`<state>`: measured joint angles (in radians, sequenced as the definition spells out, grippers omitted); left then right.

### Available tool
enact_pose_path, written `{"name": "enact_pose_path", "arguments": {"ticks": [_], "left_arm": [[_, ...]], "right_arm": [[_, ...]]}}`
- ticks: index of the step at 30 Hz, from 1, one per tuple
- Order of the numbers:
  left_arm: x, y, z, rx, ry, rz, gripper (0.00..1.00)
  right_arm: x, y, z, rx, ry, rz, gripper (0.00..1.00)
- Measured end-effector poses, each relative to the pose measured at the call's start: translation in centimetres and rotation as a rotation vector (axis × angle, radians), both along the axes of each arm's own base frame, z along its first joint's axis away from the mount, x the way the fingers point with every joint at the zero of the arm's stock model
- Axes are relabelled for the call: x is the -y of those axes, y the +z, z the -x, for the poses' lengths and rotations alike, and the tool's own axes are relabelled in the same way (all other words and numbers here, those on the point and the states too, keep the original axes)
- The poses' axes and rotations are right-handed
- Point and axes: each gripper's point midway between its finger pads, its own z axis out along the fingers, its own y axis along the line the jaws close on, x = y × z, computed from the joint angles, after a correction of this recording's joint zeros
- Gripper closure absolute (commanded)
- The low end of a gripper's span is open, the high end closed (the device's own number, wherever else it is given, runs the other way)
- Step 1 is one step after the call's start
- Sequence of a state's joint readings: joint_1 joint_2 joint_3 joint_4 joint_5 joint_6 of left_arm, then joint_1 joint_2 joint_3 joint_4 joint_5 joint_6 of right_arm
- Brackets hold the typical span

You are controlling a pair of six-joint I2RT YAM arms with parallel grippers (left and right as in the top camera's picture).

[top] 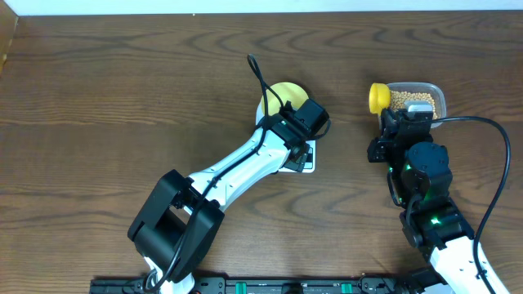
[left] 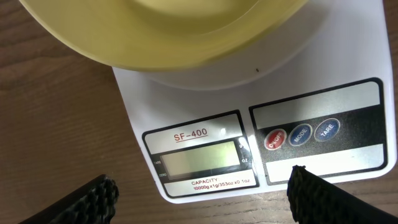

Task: Scoop item into bowl and weigh 50g on scale
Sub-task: 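Press the scale's tare button with the left gripper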

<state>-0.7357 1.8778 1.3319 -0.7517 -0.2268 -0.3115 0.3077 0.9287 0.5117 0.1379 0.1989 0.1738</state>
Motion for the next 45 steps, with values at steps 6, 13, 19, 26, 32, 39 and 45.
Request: {"name": "enact_pose_path", "arguments": {"ticks": [6,13,19,26,32,39,45], "left_arm": [[0.0,-0.4,0.0,-0.009,0.002,-0.007,0.11],[-0.3,-2.5,0.4,-0.053,0.006,-0.042,0.11],[-0.3,-2.5,0.4,-0.052,0.006,-0.041,0.11],[0.2,-2.4,-0.2,-0.029,0.005,-0.020,0.11],[0.4,-2.4,-0.4,-0.020,0.002,-0.012,0.11],[0.5,-2.4,-0.4,-0.019,0.002,-0.012,0.11],[0.4,-2.4,-0.5,-0.016,0.007,-0.014,0.11]], "right_arm": [[0.0,0.0,0.0,0.000,0.000,0.000,0.99],[0.0,0.0,0.0,0.000,0.000,0.000,0.99],[0.0,0.0,0.0,0.000,0.000,0.000,0.99],[0.0,0.0,0.0,0.000,0.000,0.000,0.99],[0.0,-0.2,0.0,-0.007,0.000,0.002,0.99],[0.0,-0.4,0.1,-0.017,0.000,0.005,0.99],[0.0,-0.4,0.1,-0.017,0.000,0.005,0.99]]}}
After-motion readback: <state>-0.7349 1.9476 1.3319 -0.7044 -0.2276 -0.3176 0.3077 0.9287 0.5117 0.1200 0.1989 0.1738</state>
